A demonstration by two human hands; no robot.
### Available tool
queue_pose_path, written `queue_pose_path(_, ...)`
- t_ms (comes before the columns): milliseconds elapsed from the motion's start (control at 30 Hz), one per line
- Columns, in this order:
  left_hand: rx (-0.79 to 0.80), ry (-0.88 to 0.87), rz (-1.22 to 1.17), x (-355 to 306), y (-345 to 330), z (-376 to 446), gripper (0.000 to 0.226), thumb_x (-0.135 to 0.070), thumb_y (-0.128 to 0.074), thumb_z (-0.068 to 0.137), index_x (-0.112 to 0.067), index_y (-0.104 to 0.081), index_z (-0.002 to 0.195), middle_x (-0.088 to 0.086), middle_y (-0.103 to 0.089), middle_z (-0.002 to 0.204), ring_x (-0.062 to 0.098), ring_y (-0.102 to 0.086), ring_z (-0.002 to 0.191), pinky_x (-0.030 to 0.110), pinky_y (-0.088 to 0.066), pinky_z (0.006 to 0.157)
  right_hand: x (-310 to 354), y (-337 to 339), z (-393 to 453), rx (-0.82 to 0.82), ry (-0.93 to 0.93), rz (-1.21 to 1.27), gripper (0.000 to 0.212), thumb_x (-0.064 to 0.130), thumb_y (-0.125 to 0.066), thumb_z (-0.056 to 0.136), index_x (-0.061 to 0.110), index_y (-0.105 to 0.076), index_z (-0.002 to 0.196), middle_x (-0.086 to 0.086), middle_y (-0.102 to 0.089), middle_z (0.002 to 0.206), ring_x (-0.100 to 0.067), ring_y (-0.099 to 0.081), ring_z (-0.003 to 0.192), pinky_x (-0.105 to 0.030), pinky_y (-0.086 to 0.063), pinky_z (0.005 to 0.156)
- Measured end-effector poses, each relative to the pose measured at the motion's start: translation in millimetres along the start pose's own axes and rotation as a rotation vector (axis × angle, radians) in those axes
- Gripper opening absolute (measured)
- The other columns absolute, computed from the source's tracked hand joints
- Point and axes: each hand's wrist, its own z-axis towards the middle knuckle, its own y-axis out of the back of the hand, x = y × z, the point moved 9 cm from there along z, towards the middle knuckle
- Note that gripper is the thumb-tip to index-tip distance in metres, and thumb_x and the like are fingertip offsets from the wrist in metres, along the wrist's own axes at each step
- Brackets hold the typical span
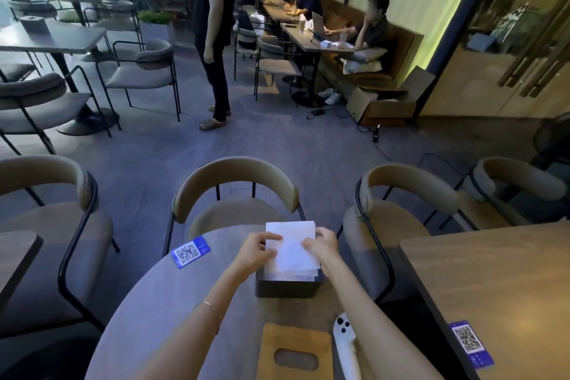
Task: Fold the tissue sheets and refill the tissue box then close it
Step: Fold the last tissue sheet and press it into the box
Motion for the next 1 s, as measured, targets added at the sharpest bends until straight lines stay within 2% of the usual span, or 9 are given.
queue_pose_path(67, 0.023, 0.082, 0.101, 15, -15, 18, 0.041, -0.004, -0.057, 0.089, -0.011, -0.057, 0.129, 0.010, -0.053, 0.130, 0.021, -0.056, 0.104, 0.027, -0.050, 0.086, -10, -7, 17, 0.000, -0.013, -0.109, 0.028, -0.002, -0.054, 0.082, 0.005, -0.062, 0.107, -0.015, -0.068, 0.114, -0.023, -0.061, 0.087, -0.027, -0.051, 0.068)
queue_pose_path(200, 0.097, 0.138, 0.387, 35, -41, 42, 0.047, -0.007, -0.048, 0.092, -0.006, -0.044, 0.139, 0.011, -0.048, 0.131, 0.022, -0.050, 0.120, 0.025, -0.040, 0.097, -30, -27, 38, 0.004, -0.019, -0.337, 0.040, 0.002, -0.045, 0.086, 0.003, -0.055, 0.125, -0.016, -0.058, 0.129, -0.029, -0.055, 0.119, -0.034, -0.046, 0.094)
queue_pose_path(267, 0.107, 0.170, 0.487, 43, -50, 50, 0.047, -0.005, -0.044, 0.093, -0.002, -0.039, 0.140, 0.014, -0.043, 0.136, 0.025, -0.049, 0.124, 0.030, -0.038, 0.104, -38, -37, 41, 0.030, -0.001, -0.423, 0.036, 0.001, -0.046, 0.088, 0.003, -0.055, 0.123, -0.018, -0.058, 0.128, -0.030, -0.054, 0.120, -0.034, -0.045, 0.095)
queue_pose_path(433, 0.144, 0.215, 0.846, 48, -65, 61, 0.046, -0.002, -0.041, 0.095, -0.001, -0.035, 0.141, 0.019, -0.034, 0.145, 0.032, -0.049, 0.127, 0.038, -0.045, 0.100, -55, -47, 49, 0.009, -0.040, -0.513, 0.032, 0.009, -0.044, 0.096, 0.004, -0.055, 0.126, -0.015, -0.059, 0.129, -0.029, -0.057, 0.119, -0.038, -0.047, 0.094)
queue_pose_path(600, 0.184, 0.240, 0.943, 56, -73, 59, 0.056, -0.010, -0.039, 0.098, -0.010, -0.016, 0.150, 0.019, -0.042, 0.143, 0.031, -0.050, 0.129, 0.037, -0.045, 0.100, -48, -48, 53, -0.022, 0.010, -0.666, 0.031, 0.010, -0.046, 0.097, 0.001, -0.051, 0.127, -0.018, -0.059, 0.127, -0.033, -0.059, 0.117, -0.041, -0.050, 0.091)
queue_pose_path(700, 0.210, 0.240, 0.942, 53, -71, 54, 0.060, -0.013, -0.039, 0.098, -0.010, -0.009, 0.151, 0.017, -0.047, 0.141, 0.030, -0.052, 0.127, 0.036, -0.046, 0.099, -32, -48, 44, -0.125, 0.142, -0.796, 0.031, 0.005, -0.054, 0.093, 0.001, -0.050, 0.123, -0.018, -0.058, 0.121, -0.031, -0.064, 0.106, -0.037, -0.054, 0.080)
queue_pose_path(800, 0.228, 0.257, 0.936, 54, -69, 44, 0.056, -0.010, -0.042, 0.097, -0.008, -0.019, 0.149, 0.015, -0.047, 0.141, 0.029, -0.051, 0.127, 0.036, -0.046, 0.100, -1, -63, 17, -0.174, 0.500, -1.005, 0.027, 0.005, -0.073, 0.069, 0.005, -0.064, 0.094, -0.016, -0.065, 0.094, -0.028, -0.068, 0.080, -0.031, -0.056, 0.059)
queue_pose_path(867, 0.229, 0.263, 0.939, 54, -65, 37, 0.046, -0.008, -0.043, 0.096, -0.005, -0.033, 0.141, 0.014, -0.048, 0.140, 0.028, -0.051, 0.128, 0.036, -0.045, 0.101, -5, -87, 7, -0.002, 0.599, -1.081, 0.024, 0.004, -0.063, 0.078, 0.003, -0.063, 0.102, -0.018, -0.062, 0.105, -0.033, -0.064, 0.097, -0.037, -0.055, 0.074)
queue_pose_path(1000, 0.224, 0.263, 0.905, 53, -56, 27, 0.055, -0.018, -0.047, 0.095, -0.008, -0.025, 0.145, 0.014, -0.042, 0.146, 0.029, -0.046, 0.133, 0.038, -0.042, 0.106, -50, -97, 25, 0.327, 0.305, -1.130, 0.038, 0.006, -0.038, 0.098, 0.000, -0.043, 0.135, -0.023, -0.042, 0.141, -0.038, -0.042, 0.130, -0.044, -0.038, 0.104)
